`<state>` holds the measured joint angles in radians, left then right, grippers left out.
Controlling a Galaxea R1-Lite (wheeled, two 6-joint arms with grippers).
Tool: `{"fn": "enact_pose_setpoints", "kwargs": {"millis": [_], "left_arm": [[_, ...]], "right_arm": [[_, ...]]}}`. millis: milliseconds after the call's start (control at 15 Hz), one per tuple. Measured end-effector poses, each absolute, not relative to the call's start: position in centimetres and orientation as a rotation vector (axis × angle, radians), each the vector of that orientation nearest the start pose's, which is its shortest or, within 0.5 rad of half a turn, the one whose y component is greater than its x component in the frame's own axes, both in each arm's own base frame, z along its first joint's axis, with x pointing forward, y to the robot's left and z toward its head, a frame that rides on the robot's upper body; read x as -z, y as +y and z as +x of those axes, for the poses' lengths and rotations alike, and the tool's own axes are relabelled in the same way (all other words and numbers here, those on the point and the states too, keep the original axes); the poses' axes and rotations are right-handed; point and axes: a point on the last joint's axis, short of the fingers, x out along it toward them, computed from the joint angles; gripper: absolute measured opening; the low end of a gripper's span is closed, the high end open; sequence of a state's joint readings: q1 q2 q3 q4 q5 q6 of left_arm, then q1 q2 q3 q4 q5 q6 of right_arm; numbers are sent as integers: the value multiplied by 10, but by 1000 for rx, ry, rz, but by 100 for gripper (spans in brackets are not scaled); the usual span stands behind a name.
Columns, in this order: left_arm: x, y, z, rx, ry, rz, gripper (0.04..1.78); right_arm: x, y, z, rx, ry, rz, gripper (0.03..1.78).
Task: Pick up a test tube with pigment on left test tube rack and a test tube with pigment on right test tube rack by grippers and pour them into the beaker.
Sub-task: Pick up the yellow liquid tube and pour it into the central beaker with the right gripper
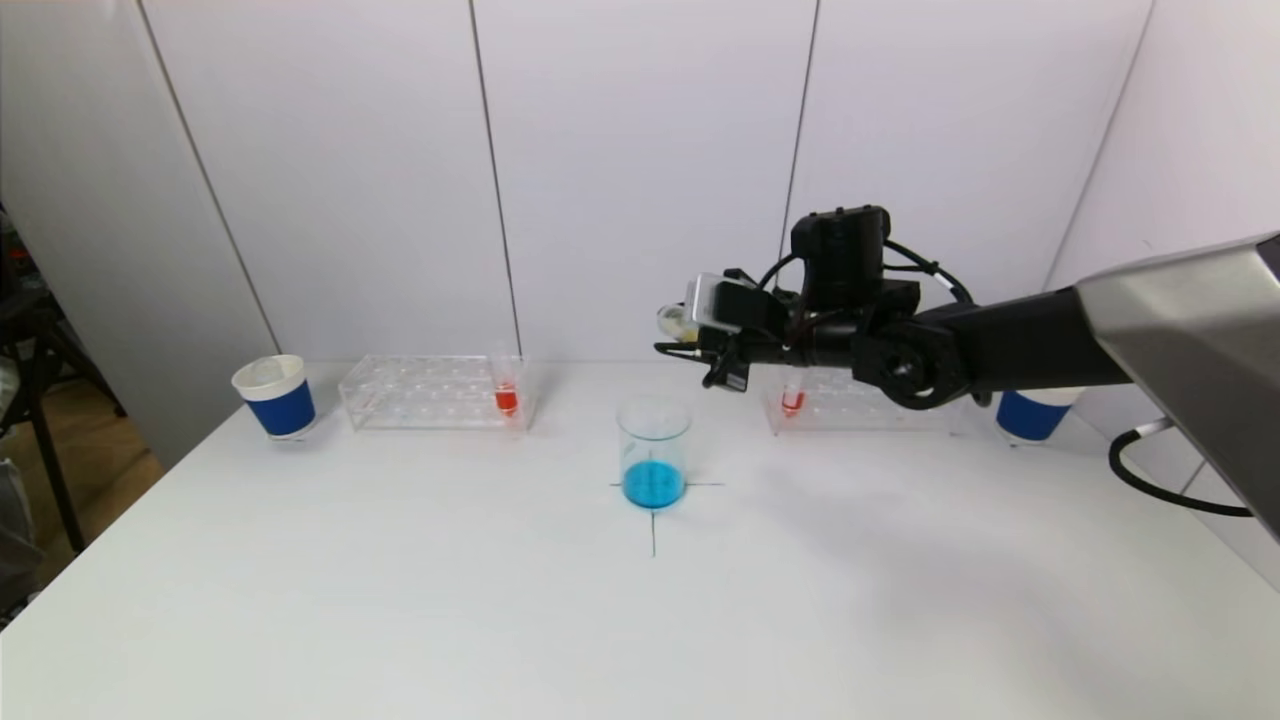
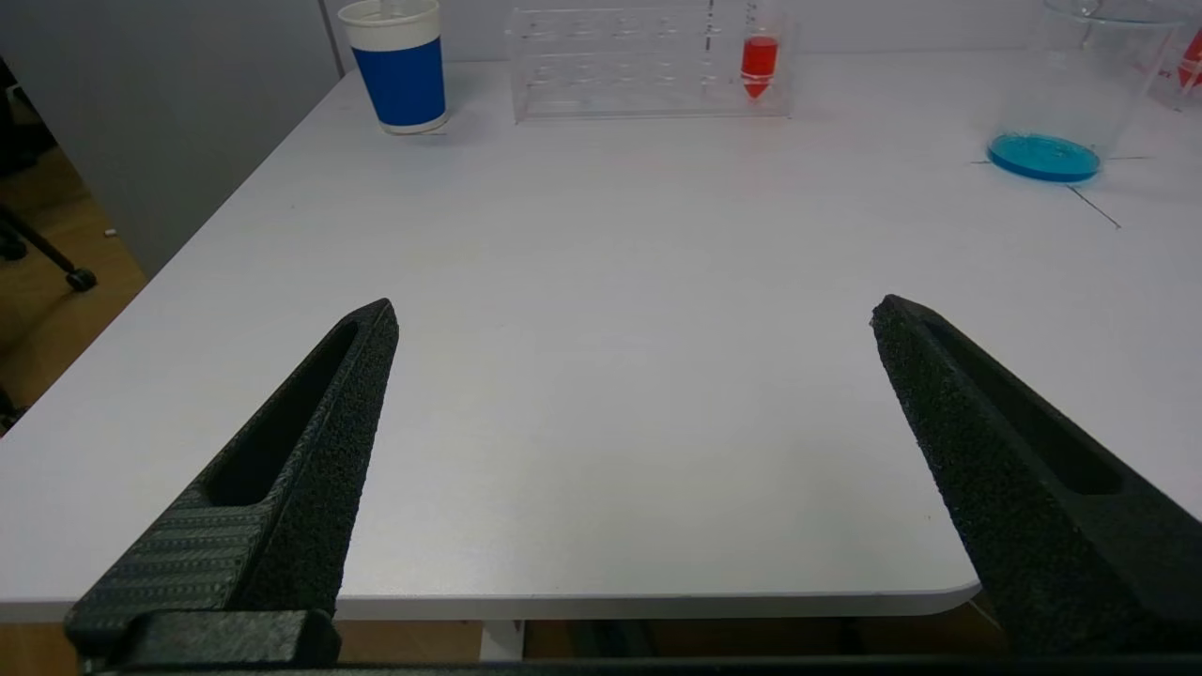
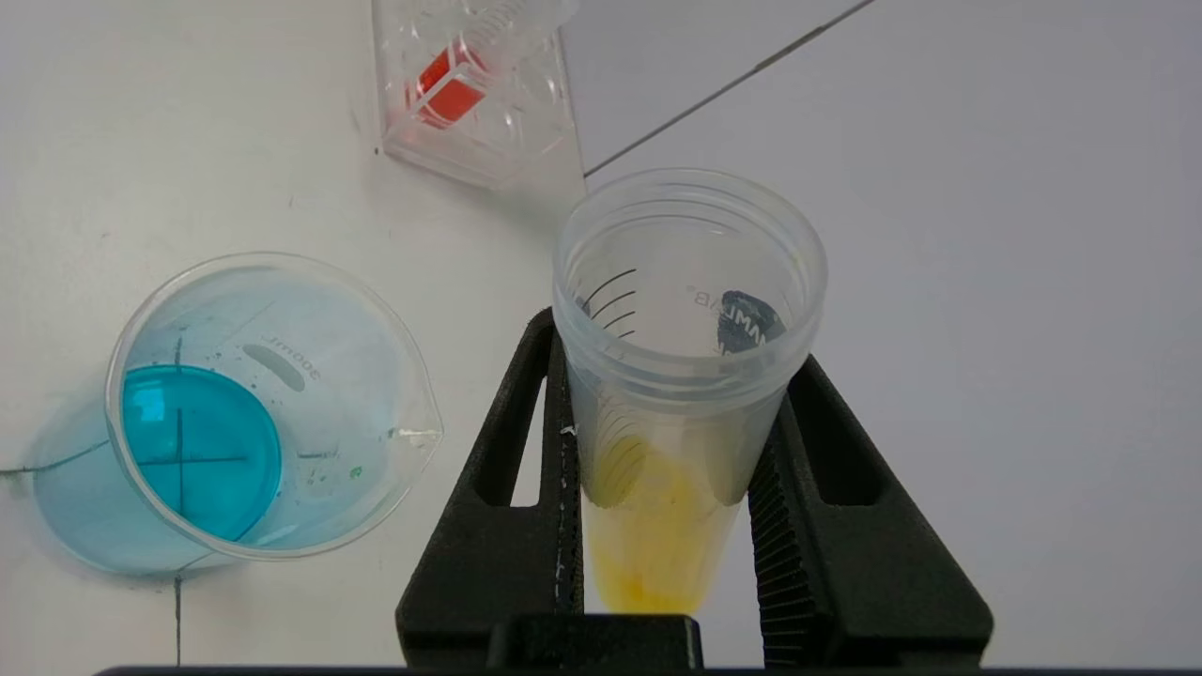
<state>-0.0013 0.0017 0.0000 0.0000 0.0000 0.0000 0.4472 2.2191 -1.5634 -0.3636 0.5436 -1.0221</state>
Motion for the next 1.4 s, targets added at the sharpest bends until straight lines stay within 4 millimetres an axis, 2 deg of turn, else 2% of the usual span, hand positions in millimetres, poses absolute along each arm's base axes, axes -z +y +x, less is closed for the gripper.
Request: {"fn": "enact_pose_setpoints", "kwargs": {"millis": [467,733,1400], "left_arm": [[-76,0,-23,5,2,0,176],[-76,0,-23,5,2,0,176],[-76,0,-23,5,2,0,176]], "right_arm": [[-143,217,412,-1069,-364,-1069,56],[-132,214,417,-1054,-409,-1154,56],[-126,217,440,-974,-509,-1297,56]]}}
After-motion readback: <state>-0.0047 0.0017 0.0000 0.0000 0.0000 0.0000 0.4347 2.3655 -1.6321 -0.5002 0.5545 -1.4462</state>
